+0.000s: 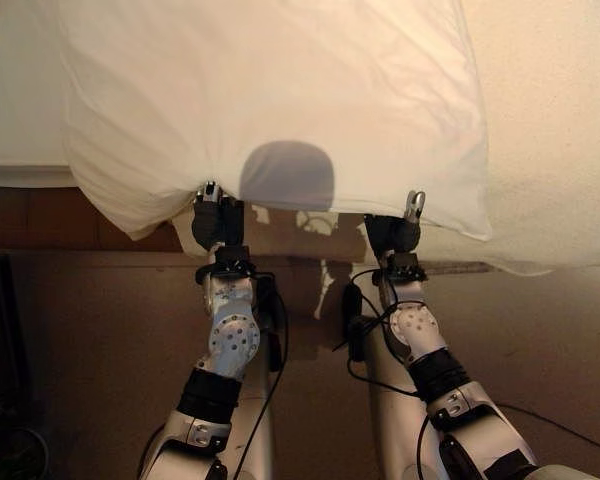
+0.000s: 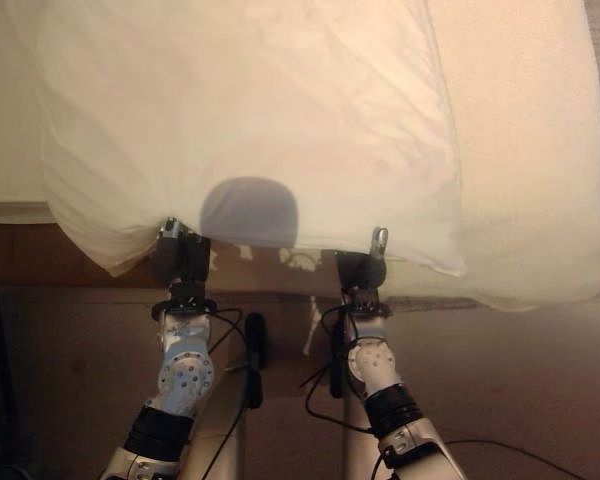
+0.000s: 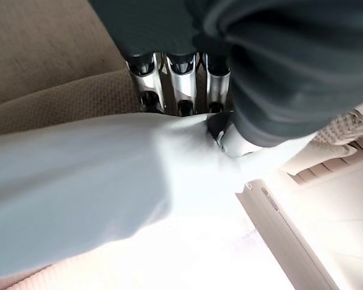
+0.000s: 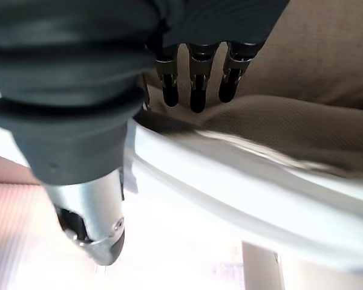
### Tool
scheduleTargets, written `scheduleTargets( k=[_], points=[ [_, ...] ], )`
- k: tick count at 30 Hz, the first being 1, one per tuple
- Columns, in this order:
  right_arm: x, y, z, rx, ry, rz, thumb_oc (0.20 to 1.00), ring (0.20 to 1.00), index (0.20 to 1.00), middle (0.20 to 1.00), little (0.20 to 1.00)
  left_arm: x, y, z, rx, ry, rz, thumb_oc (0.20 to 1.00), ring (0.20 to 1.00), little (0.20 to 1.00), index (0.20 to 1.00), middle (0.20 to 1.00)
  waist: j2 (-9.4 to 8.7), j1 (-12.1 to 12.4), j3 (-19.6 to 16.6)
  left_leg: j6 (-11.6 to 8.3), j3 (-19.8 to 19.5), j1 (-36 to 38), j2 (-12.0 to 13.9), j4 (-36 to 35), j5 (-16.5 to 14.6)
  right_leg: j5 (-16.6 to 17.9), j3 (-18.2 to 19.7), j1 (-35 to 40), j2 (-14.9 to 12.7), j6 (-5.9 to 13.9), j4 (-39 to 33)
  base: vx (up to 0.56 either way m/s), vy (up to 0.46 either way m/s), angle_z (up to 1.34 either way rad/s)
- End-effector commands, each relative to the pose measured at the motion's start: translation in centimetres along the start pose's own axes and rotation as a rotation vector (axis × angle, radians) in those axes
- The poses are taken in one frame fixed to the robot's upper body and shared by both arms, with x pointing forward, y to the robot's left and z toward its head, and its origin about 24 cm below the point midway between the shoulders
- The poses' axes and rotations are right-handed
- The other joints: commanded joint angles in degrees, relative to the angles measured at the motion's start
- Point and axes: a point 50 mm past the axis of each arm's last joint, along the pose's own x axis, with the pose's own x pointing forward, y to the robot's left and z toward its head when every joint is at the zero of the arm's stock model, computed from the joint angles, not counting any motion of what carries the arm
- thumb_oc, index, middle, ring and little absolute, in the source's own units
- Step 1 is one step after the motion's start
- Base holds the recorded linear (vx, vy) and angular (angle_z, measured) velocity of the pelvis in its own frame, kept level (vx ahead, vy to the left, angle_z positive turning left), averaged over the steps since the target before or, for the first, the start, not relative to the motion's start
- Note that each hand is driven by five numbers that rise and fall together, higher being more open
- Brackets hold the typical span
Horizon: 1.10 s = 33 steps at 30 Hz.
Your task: Make the bed
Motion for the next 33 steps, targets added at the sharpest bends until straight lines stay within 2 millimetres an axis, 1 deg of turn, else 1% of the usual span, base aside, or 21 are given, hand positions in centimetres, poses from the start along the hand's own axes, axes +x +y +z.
scheduleTargets(
  k=[1,2,3,4,5,6,9,10,11,12,21,26,27,28,29,30,31,33],
  points=[
    [0.6,0.3,5.8,-0.031,-0.25,-0.054,1.0,1.0,1.0,1.0,1.0,0.3,-3.1,4.0,0.041,-0.19,-0.183,0.2,0.2,0.2,0.2,0.2,3.28,1.1,-3.4,2.96,1.8,-2.0,-2.9,5.0,-6.5,5.9,-0.3,0.3,1.0,5.22,-9.9,0.0,0.0,0.0],
    [0.7,0.1,6.3,-0.041,-0.266,-0.079,1.0,1.0,1.0,1.0,1.0,0.3,-3.0,4.2,0.049,-0.191,-0.179,0.2,0.2,0.2,0.2,0.2,3.26,1.2,-3.5,3.03,1.8,-1.9,-2.8,5.0,-6.6,5.9,-0.3,0.3,1.1,5.22,-9.8,0.0,0.0,0.0],
    [0.8,0.1,6.3,-0.041,-0.266,-0.079,1.0,1.0,1.0,1.0,1.0,0.3,-3.0,4.2,0.048,-0.191,-0.18,0.2,0.2,0.2,0.2,0.2,3.23,1.2,-3.5,3.07,1.9,-2.1,-2.9,4.9,-6.3,6.2,-0.2,0.1,1.1,5.19,-9.9,0.0,0.0,0.0],
    [1.0,0.1,6.8,-0.046,-0.29,-0.112,1.0,1.0,1.0,1.0,1.0,0.3,-2.9,4.3,0.048,-0.188,-0.174,0.2,0.2,0.2,0.2,0.2,3.19,1.3,-3.4,3.0,2.0,-1.8,-2.8,5.1,-6.7,5.9,-0.2,0.4,1.1,5.28,-9.9,0.0,0.0,0.0],
    [1.0,0.1,6.8,-0.046,-0.29,-0.111,1.0,1.0,1.0,1.0,1.0,0.3,-2.9,4.3,0.047,-0.189,-0.175,0.2,0.2,0.2,0.2,0.2,3.17,1.3,-3.4,3.04,2.0,-2.0,-2.8,5.0,-6.4,6.2,-0.2,0.2,1.0,5.24,-10.0,0.04,0.012,-0.01],
    [1.3,0.2,7.5,-0.056,-0.313,-0.133,1.0,1.0,1.0,1.0,1.0,0.3,-2.8,4.5,0.055,-0.191,-0.172,0.2,0.2,0.2,0.2,0.2,3.13,1.5,-3.3,2.94,2.2,-1.7,-2.8,4.8,-6.8,5.9,-0.2,0.5,1.0,5.36,-10.2,0.0,0.0,0.0],
    [1.6,0.5,7.8,-0.068,-0.321,-0.137,1.0,1.0,1.0,1.0,1.0,0.3,-2.8,4.7,0.06,-0.191,-0.172,0.2,0.2,0.2,0.2,0.2,2.85,1.5,-3.2,2.96,2.3,-1.8,-2.8,4.6,-6.3,6.5,-0.2,0.4,1.0,5.4,-10.6,0.01,0.0,0.0],
    [1.7,0.6,8.2,-0.082,-0.33,-0.14,0.492,0.492,0.492,0.492,0.492,0.2,-2.7,4.8,0.063,-0.188,-0.176,0.2,0.2,0.2,0.2,0.2,2.71,1.6,-3.0,2.88,2.4,-1.3,-2.6,4.6,-6.7,6.1,-0.2,1.0,1.0,5.41,-10.5,0.0,0.0,0.0],
    [1.7,0.6,8.2,-0.084,-0.329,-0.141,0.398,0.398,0.398,0.398,0.398,0.2,-2.7,4.7,0.062,-0.184,-0.179,0.2,0.2,0.2,0.2,0.2,2.58,1.5,-2.9,2.9,2.4,-1.5,-2.6,4.6,-6.4,6.4,-0.2,0.8,1.0,5.37,-10.6,0.0,0.0,0.0],
    [1.6,0.7,8.2,-0.085,-0.329,-0.139,0.2,0.2,0.2,0.2,0.2,0.2,-2.7,4.7,0.066,-0.184,-0.179,0.2,0.2,0.2,0.2,0.2,2.46,1.5,-3.0,2.9,2.4,-1.6,-2.6,4.6,-6.3,6.4,-0.2,0.8,1.0,5.34,-10.7,0.0,0.0,0.0],
    [1.0,0.9,7.7,-0.064,-0.331,-0.107,0.2,0.2,0.2,0.2,0.2,0.3,-2.1,4.9,0.071,-0.192,-0.147,0.2,0.2,0.2,0.2,0.2,2.05,1.0,-3.4,2.85,2.7,-1.4,-2.4,4.4,-6.3,6.6,-0.1,0.8,1.0,5.26,-10.9,0.0,0.0,0.0],
    [0.4,1.6,7.7,-0.042,-0.349,-0.042,0.2,0.2,0.2,0.2,0.2,0.2,-1.3,5.1,0.086,-0.21,-0.106,0.2,0.2,0.2,0.2,0.2,2.03,0.7,-3.7,2.89,2.6,-1.6,-2.3,4.6,-6.3,6.4,-0.1,0.5,1.1,5.2,-10.5,0.0,0.0,0.0],
    [0.2,1.8,7.6,-0.042,-0.346,-0.022,0.2,0.2,0.2,0.2,0.2,0.2,-1.0,5.2,0.096,-0.217,-0.092,0.2,0.2,0.2,0.2,0.2,2.06,0.7,-3.6,2.9,2.6,-1.3,-2.3,4.8,-6.8,6.0,-0.1,0.7,1.2,5.2,-10.2,0.0,0.0,0.0],
    [0.2,1.8,7.6,-0.041,-0.345,-0.021,0.2,0.2,0.2,0.2,0.2,0.2,-1.0,5.3,0.096,-0.218,-0.092,0.2,0.2,0.2,0.2,0.2,2.02,0.6,-3.6,2.94,2.6,-1.5,-2.3,4.7,-6.4,6.3,-0.1,0.5,1.2,5.16,-10.2,0.0,0.0,0.0],
    [-0.1,2.2,7.5,-0.033,-0.349,0.013,0.2,0.2,0.2,0.2,0.2,0.0,-0.6,5.3,0.095,-0.22,-0.072,0.58,0.58,0.58,0.58,0.58,1.98,0.6,-3.9,3.0,2.7,-1.6,-2.3,4.5,-6.3,6.4,-0.1,0.5,1.2,5.16,-10.5,0.0,0.0,0.0],
    [-0.3,2.4,7.5,-0.031,-0.353,0.028,0.2,0.2,0.2,0.2,0.2,0.0,-0.2,5.3,0.102,-0.22,-0.052,0.937,0.937,0.937,0.937,0.937,2.04,0.6,-3.9,2.93,2.7,-1.2,-2.3,4.6,-6.7,5.9,-0.1,0.9,1.2,5.21,-10.4,0.0,0.0,0.0],
    [-0.3,2.6,7.5,-0.025,-0.354,0.046,0.2,0.2,0.2,0.2,0.2,-0.1,0.1,5.4,0.096,-0.221,-0.037,1.0,1.0,1.0,1.0,1.0,2.0,0.5,-4.0,2.93,2.7,-1.5,-2.4,4.4,-6.2,6.3,-0.1,0.6,1.1,5.16,-10.5,0.0,0.0,0.0],
    [-0.5,2.9,7.4,-0.022,-0.355,0.067,0.2,0.2,0.2,0.2,0.2,-0.2,0.3,5.4,0.096,-0.222,-0.026,1.0,1.0,1.0,1.0,1.0,2.06,0.4,-4.1,2.91,2.6,-1.5,-2.4,4.2,-6.1,6.4,-0.1,0.5,1.1,5.18,-10.5,0.0,0.0,0.0]
  ],
)
